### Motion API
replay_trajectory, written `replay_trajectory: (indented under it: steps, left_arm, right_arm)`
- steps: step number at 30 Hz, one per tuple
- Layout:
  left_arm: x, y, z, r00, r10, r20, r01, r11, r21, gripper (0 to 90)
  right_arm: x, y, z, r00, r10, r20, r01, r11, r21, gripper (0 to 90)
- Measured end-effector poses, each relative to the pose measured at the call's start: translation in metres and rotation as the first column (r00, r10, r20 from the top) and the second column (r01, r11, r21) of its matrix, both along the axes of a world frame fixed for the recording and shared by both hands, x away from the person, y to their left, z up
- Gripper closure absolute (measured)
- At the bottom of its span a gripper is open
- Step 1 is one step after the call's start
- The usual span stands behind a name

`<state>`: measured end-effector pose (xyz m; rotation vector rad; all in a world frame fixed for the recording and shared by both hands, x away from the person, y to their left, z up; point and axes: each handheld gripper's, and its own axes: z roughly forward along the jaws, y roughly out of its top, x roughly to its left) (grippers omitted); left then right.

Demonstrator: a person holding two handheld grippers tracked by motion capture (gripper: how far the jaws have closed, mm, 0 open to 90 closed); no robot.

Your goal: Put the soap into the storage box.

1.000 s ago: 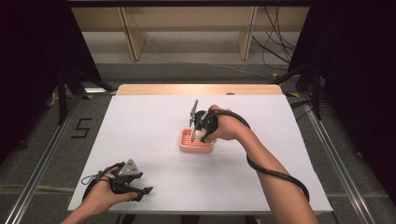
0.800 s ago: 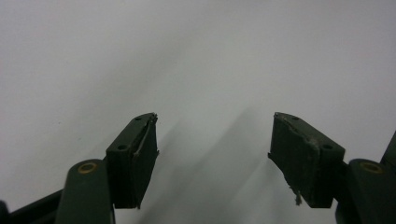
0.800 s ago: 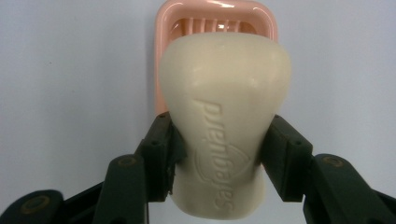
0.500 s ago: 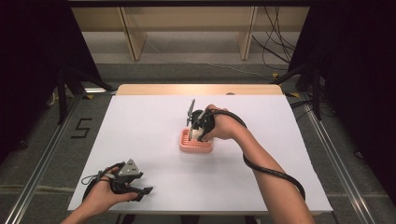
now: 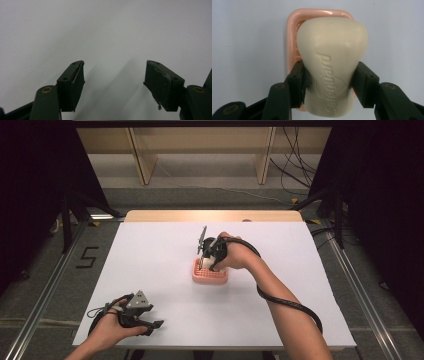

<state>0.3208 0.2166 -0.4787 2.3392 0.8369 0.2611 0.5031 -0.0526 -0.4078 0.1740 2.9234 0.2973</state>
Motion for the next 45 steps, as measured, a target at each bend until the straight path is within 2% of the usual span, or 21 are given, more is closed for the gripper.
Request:
replay_trajectory:
  steps: [1, 2, 3, 5, 7, 8, 16, 17, 18, 20, 21, 24, 27, 30, 32, 33, 34, 37, 42, 44, 45]
  left_arm:
    - [0.0, 0.0, 0.0, 1.0, 0.002, 0.001, -0.002, 1.0, -0.001, 31.9]
    - [-0.001, -0.001, -0.002, 0.9998, 0.02, -0.001, -0.02, 0.9997, -0.017, 31.8]
    - [0.0, -0.001, -0.001, 0.9999, 0.007, 0.008, -0.007, 0.9999, -0.008, 31.8]
    - [-0.001, -0.001, -0.002, 0.9998, 0.019, -0.002, -0.019, 0.9997, -0.018, 31.9]
    - [-0.001, -0.001, -0.001, 0.9999, 0.012, 0.002, -0.012, 0.9998, -0.014, 31.8]
    - [0.0, 0.0, -0.001, 0.9999, 0.01, 0.007, -0.01, 0.9999, -0.01, 31.8]
    - [0.0, 0.0, 0.0, 1.0, 0.005, 0.0, -0.005, 1.0, -0.005, 31.8]
    - [0.0, 0.0, 0.0, 1.0, 0.009, 0.002, -0.009, 0.9999, -0.006, 31.8]
    - [0.0, 0.0, 0.0, 1.0, 0.009, 0.002, -0.009, 0.9999, -0.006, 31.8]
    - [-0.001, 0.0, 0.0, 0.9998, 0.018, -0.003, -0.018, 0.9998, -0.01, 31.8]
    - [-0.001, 0.0, -0.001, 0.9998, 0.018, -0.005, -0.018, 0.9998, -0.011, 31.8]
    - [0.0, 0.0, 0.0, 1.0, 0.0, -0.001, 0.0, 1.0, -0.006, 31.8]
    - [0.0, 0.0, 0.0, 1.0, 0.009, 0.002, -0.009, 0.9999, -0.006, 31.8]
    - [0.0, 0.0, -0.001, 0.9999, 0.015, -0.002, -0.015, 0.9997, -0.017, 31.8]
    - [0.0, 0.0, -0.001, 0.9999, 0.017, -0.002, -0.017, 0.9997, -0.019, 31.8]
    - [0.0, 0.0, -0.001, 0.9999, 0.017, -0.002, -0.017, 0.9997, -0.019, 31.8]
    - [0.0, 0.0, -0.001, 0.9999, 0.016, -0.002, -0.016, 0.9997, -0.018, 31.8]
    - [-0.001, 0.0, -0.001, 0.9998, 0.021, 0.002, -0.021, 0.9997, -0.016, 31.8]
    - [0.0, 0.0, -0.001, 0.9998, 0.02, 0.001, -0.02, 0.9996, -0.018, 31.8]
    - [0.0, 0.0, -0.001, 0.9998, 0.02, 0.001, -0.02, 0.9996, -0.018, 31.8]
    - [0.0, 0.0, -0.001, 0.9998, 0.019, 0.0, -0.019, 0.9997, -0.017, 31.8]
  right_arm:
    - [0.001, 0.001, -0.001, 0.9998, 0.021, 0.001, -0.021, 1.0, 0.0, 50.6]
    - [0.0, 0.001, -0.002, 1.0, -0.004, 0.0, 0.004, 1.0, -0.001, 50.6]
    - [0.0, 0.001, -0.003, 0.9999, -0.015, -0.005, 0.015, 1.0, -0.002, 50.6]
    - [0.001, 0.001, -0.004, 1.0, -0.008, -0.004, 0.008, 1.0, 0.0, 50.6]
    - [0.005, 0.001, -0.006, 0.999, 0.042, 0.013, -0.042, 0.999, -0.001, 50.6]
    - [0.005, 0.001, -0.007, 0.9999, 0.016, 0.003, -0.016, 1.0, 0.0, 50.6]
    - [0.005, 0.001, -0.01, 1.0, -0.003, 0.003, 0.003, 1.0, 0.004, 50.5]
    - [0.008, 0.0, -0.011, 0.9995, 0.026, 0.015, -0.026, 1.0, 0.009, 50.5]
    - [0.007, 0.001, -0.011, 0.9999, 0.005, 0.011, -0.005, 1.0, -0.001, 50.5]
    - [0.008, 0.001, -0.012, 0.9998, 0.017, 0.01, -0.017, 1.0, 0.002, 50.4]
    - [0.007, 0.0, -0.012, 0.9999, 0.0, 0.011, 0.0, 1.0, -0.002, 50.4]
    - [0.007, 0.001, -0.013, 1.0, -0.001, 0.006, 0.001, 1.0, 0.003, 50.4]
    - [0.006, 0.002, -0.015, 0.9996, -0.028, -0.003, 0.028, 0.999, 0.019, 50.3]
    - [0.007, 0.003, -0.017, 0.9997, -0.025, 0.004, 0.025, 0.999, 0.027, 49.9]
    - [0.006, 0.003, -0.014, 0.999, -0.045, 0.002, 0.045, 0.998, 0.044, 48.2]
    - [0.008, 0.002, -0.012, 0.9997, -0.019, 0.018, 0.018, 0.999, 0.033, 47.2]
    - [0.006, 0.002, -0.01, 0.9985, -0.054, 0.006, 0.053, 0.998, 0.032, 46.4]
    - [0.006, -0.001, -0.006, 0.999, -0.04, 0.02, 0.039, 0.998, 0.045, 43.9]
    - [0.001, -0.006, -0.002, 0.9974, -0.069, 0.023, 0.067, 0.996, 0.06, 40.3]
    - [-0.004, -0.009, -0.001, 0.995, -0.099, 0.017, 0.097, 0.993, 0.066, 39.3]
    - [-0.003, -0.01, -0.001, 0.9959, -0.087, 0.026, 0.085, 0.994, 0.072, 38.9]
